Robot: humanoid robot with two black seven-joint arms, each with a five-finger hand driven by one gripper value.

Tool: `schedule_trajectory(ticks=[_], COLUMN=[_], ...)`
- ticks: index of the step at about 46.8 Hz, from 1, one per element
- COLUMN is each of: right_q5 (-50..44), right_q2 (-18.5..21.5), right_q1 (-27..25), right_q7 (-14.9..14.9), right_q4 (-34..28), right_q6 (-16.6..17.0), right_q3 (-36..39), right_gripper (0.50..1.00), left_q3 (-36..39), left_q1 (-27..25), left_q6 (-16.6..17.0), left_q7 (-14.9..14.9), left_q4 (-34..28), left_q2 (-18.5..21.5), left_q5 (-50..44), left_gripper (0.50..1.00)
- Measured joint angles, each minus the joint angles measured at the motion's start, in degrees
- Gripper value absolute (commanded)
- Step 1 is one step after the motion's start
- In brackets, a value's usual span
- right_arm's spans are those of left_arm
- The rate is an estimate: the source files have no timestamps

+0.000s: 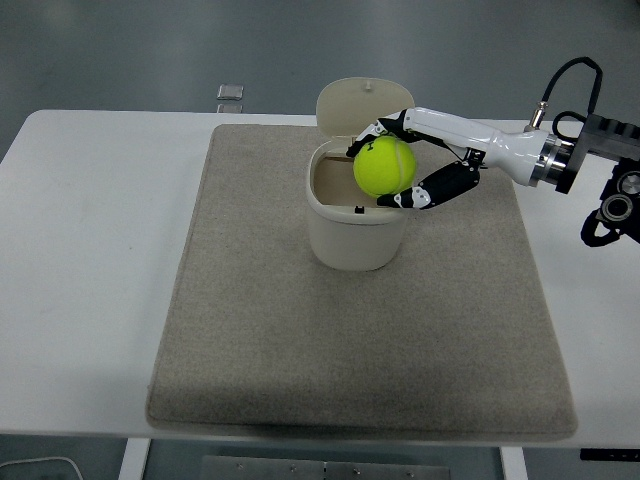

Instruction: Pick up the tennis ball and place it in the box.

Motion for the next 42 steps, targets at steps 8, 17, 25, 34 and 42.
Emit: schedule_trajectory(ticks=[8,17,25,34,42], right_q5=[0.7,2.4,2.8,3.0,13.1], right_q2=[0.0,0.0,0.0,-0.4,-2.3], right_q1=[-0.1,-0.3,-0.8,-1.1,-0.9], right_q7=[-0.4,-0.5,-0.4,-0.4,-0.4], right_q4=[0.0,0.0,0.1,0.3,0.8], right_q6=[-0.9,-0.9,-0.8,-0.8,3.3], right_q3=[-0.2,-0.3,-0.3,-0.3,0.1], right_gripper=[0.737,0.866,0.897,0.897,0.897], left_q3=[0.0,0.0,0.0,0.0,0.0], left_q1=[0.0,0.0,0.0,0.0,0.0], left_q6=[0.0,0.0,0.0,0.0,0.0], left_q7=[0.0,0.0,0.0,0.0,0.0], left_q4=[0.0,0.0,0.0,0.0,0.0], left_q2=[0.0,0.0,0.0,0.0,0.0], left_q5=[0.0,0.0,0.0,0.0,0.0], left_gripper=[0.992,0.992,0.992,0.992,0.992])
